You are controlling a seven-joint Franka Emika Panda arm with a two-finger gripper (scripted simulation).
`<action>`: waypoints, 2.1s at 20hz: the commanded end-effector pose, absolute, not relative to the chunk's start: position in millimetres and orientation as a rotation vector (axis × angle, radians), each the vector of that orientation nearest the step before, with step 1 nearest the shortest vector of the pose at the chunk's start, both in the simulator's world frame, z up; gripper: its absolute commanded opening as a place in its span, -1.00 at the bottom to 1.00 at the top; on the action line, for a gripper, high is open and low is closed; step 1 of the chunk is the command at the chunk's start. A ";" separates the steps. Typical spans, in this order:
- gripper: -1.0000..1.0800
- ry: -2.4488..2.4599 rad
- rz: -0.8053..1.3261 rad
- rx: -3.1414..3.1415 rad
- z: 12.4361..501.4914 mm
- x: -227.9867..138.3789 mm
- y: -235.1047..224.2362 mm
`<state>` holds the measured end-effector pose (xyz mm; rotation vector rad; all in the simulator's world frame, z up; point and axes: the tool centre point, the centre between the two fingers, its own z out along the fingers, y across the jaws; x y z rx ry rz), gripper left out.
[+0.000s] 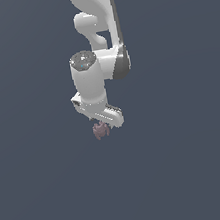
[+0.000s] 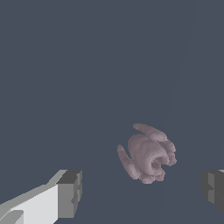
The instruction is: Pick up the object and move it to a goal position.
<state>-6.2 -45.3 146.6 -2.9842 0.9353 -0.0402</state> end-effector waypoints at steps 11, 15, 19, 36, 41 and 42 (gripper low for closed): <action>0.92 1.472 -0.012 -2.764 119.0 -22.6 -54.6; 0.92 1.614 -0.007 -2.688 111.8 -27.5 -57.6; 0.92 1.720 -0.003 -2.624 106.4 -31.3 -59.9; 0.92 1.837 0.000 -2.549 91.1 -36.0 -62.8; 0.92 1.840 0.000 -2.546 65.9 -36.9 -62.9; 0.92 1.841 0.000 -2.546 61.4 -37.0 -62.9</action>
